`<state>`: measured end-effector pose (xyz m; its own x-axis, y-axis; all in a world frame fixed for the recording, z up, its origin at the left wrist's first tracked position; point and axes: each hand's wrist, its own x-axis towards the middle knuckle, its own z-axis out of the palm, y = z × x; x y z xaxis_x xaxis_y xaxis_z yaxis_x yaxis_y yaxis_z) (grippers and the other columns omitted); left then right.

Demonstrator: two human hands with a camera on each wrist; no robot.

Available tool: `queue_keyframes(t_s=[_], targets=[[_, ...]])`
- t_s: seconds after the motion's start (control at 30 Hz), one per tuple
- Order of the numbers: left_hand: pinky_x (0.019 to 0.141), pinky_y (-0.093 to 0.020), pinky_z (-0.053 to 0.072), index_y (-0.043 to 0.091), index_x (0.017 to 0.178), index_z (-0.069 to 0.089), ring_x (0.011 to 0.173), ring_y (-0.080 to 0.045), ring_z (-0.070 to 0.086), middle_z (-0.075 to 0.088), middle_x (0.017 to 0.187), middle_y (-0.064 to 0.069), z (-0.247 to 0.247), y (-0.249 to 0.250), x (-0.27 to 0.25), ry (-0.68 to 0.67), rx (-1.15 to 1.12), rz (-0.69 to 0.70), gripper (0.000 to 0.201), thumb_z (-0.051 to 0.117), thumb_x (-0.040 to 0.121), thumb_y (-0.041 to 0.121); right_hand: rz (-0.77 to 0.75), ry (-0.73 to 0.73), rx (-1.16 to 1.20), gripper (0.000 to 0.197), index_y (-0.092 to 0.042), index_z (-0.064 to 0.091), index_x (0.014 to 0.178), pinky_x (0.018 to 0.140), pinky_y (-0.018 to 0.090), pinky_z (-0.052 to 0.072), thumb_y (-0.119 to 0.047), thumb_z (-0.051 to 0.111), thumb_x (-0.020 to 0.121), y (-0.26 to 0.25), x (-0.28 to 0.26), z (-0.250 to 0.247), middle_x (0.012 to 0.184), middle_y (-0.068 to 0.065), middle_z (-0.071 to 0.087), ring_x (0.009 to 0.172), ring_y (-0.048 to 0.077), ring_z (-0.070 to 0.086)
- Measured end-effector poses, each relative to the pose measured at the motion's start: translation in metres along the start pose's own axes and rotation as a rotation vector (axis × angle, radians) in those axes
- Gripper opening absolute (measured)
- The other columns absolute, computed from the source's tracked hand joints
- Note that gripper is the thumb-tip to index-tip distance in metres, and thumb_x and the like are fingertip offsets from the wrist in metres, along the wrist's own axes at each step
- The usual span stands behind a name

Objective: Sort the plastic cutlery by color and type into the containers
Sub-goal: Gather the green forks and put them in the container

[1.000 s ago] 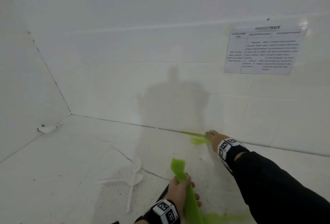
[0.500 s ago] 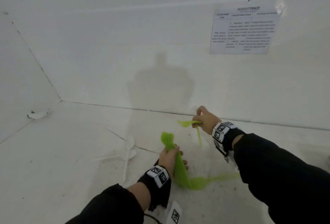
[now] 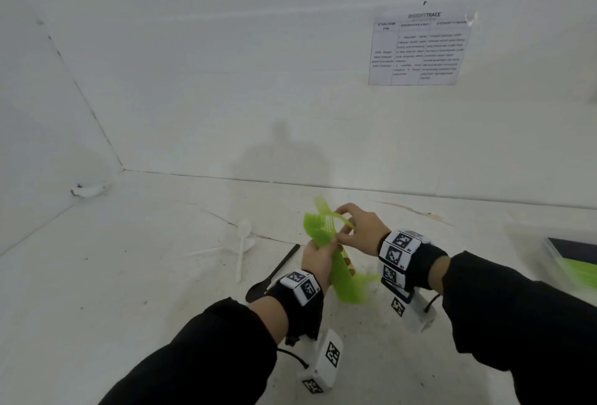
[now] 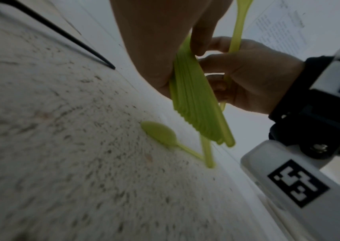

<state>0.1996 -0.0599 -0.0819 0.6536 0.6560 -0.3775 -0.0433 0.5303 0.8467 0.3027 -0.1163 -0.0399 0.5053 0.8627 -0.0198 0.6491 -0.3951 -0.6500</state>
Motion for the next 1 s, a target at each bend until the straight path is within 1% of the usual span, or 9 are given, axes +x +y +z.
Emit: queue_keyframes(t_s=[0.07,0.17,0.27,0.47,0.6,0.77,0.83,0.9,1.0], targets=[[0.046,-0.031,0.049,0.006,0.09,0.053,0.05,-0.022,0.051,0.049,0.071,-0.009,-0.003,-0.009,-0.004,0.018,0.053,0.021,0.007,0.053,0.095,0.011,0.077,0.025,0.032,0.03,-0.014,0.058,0.112,0.067,0.017,0.038,-0.022,0.065,0.084,0.001,-0.009,0.002,0.089,0.001,0.064,0.08,0.011,0.054],[0.056,-0.033,0.049,0.006,0.099,0.059,0.061,-0.022,0.054,0.054,0.075,-0.01,-0.005,-0.016,-0.013,0.023,0.065,0.061,0.016,0.062,0.089,0.017,0.134,0.048,0.137,0.009,-0.017,0.068,0.091,0.047,0.009,0.039,-0.022,0.066,0.084,0.0,-0.021,0.007,0.078,-0.006,0.06,0.062,0.008,0.052],[0.052,-0.031,0.049,-0.001,0.111,0.059,0.059,-0.022,0.054,0.054,0.075,-0.013,-0.002,-0.016,-0.023,0.003,0.026,0.035,0.021,0.052,0.095,0.01,0.219,0.016,0.388,0.014,-0.022,0.063,0.073,0.04,0.022,0.035,-0.019,0.062,0.087,-0.003,-0.036,0.012,0.058,-0.003,0.049,0.045,0.011,0.039],[0.051,-0.031,0.052,-0.001,0.113,0.06,0.059,-0.023,0.057,0.056,0.086,-0.018,0.005,-0.016,-0.049,-0.013,-0.045,0.021,0.023,0.051,0.093,0.005,0.264,-0.079,0.534,0.011,-0.016,0.064,0.085,0.044,0.022,0.03,-0.025,0.058,0.089,-0.014,-0.062,0.009,0.062,0.002,0.046,0.045,0.012,0.037],[0.05,-0.032,0.053,0.007,0.101,0.052,0.06,-0.024,0.054,0.052,0.078,-0.013,0.003,-0.025,-0.06,-0.01,-0.055,0.037,0.012,0.051,0.092,-0.002,0.359,-0.055,0.668,0.025,-0.022,0.035,0.116,0.048,0.022,0.021,-0.037,0.036,0.097,-0.013,-0.078,0.003,0.082,0.005,0.035,0.051,0.013,0.024],[0.053,-0.035,0.056,0.007,0.102,0.053,0.065,-0.026,0.056,0.054,0.08,-0.015,0.007,-0.039,-0.072,-0.003,-0.09,0.041,0.012,0.05,0.093,-0.001,0.205,0.033,0.244,0.039,-0.019,0.038,0.136,0.036,0.014,0.031,-0.012,0.027,0.098,0.005,-0.097,0.017,0.081,0.004,0.049,0.053,0.012,0.039],[0.064,-0.039,0.058,0.003,0.1,0.057,0.072,-0.028,0.06,0.059,0.087,-0.018,0.01,-0.045,-0.075,0.0,-0.072,0.054,0.01,0.052,0.093,0.0,0.167,0.05,0.136,0.04,-0.015,0.049,0.134,0.05,0.01,0.045,-0.012,0.031,0.098,0.012,-0.107,0.026,0.102,0.014,0.057,0.073,0.02,0.055],[0.081,-0.047,0.053,0.001,0.094,0.059,0.079,-0.031,0.062,0.063,0.093,-0.022,0.012,-0.05,-0.077,0.026,-0.038,0.061,0.006,0.054,0.092,0.0,0.163,0.046,0.043,0.038,-0.015,0.055,0.128,0.078,0.028,0.049,-0.013,0.031,0.098,0.014,-0.114,0.032,0.106,0.019,0.053,0.093,0.03,0.057],[0.09,-0.053,0.049,-0.002,0.093,0.059,0.091,-0.037,0.062,0.063,0.103,-0.029,0.015,-0.055,-0.08,0.061,0.012,0.069,0.005,0.055,0.091,-0.001,0.149,-0.018,-0.047,0.039,-0.015,0.053,0.13,0.077,0.026,0.039,-0.014,0.029,0.099,0.014,-0.124,0.032,0.102,0.016,0.049,0.094,0.027,0.054]])
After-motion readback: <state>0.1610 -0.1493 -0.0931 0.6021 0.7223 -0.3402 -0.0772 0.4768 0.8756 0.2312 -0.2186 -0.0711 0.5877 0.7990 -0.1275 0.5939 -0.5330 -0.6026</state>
